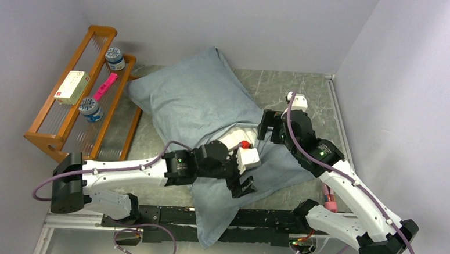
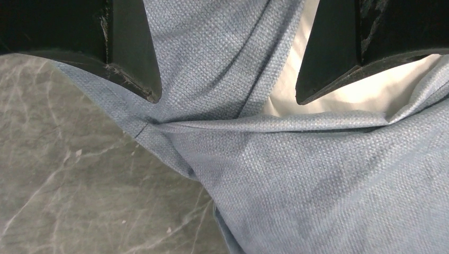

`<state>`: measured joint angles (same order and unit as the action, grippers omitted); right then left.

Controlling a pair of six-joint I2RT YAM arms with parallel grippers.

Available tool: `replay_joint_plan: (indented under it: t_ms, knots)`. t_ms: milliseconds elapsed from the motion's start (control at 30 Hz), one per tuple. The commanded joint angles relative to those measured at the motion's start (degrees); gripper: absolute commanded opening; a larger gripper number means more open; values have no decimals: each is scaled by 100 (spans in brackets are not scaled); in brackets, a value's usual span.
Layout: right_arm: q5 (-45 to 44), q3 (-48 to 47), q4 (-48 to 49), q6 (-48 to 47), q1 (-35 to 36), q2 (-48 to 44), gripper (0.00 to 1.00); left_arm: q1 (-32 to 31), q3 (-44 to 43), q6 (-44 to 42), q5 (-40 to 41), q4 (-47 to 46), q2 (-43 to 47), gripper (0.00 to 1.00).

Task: Remove the pillowcase from the pillow
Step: Remove the pillow from the pillowcase.

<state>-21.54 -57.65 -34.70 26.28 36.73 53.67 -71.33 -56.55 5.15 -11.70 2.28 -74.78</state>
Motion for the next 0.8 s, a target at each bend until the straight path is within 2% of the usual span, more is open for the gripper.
replay_joint_plan:
  t_ms: [0, 200, 400, 567, 767]
  knots:
    - [434, 157, -247, 288, 7, -113, 100, -753, 95, 405, 348, -403, -13, 85]
    - [788, 333, -657, 557, 3, -306, 100, -1238, 90, 504, 1427, -494, -308, 85]
    - [847, 450, -1047, 807, 2, -435, 99, -1365, -31, 494, 2030, -472, -504, 87]
    - [1008, 464, -1124, 862, 1, -348, 98, -1366, -136, 394, 2063, -394, -649, 88]
    - [1120, 265, -1093, 776, 5, -147, 95, -1374, -376, 325, 1639, -563, -972, 88]
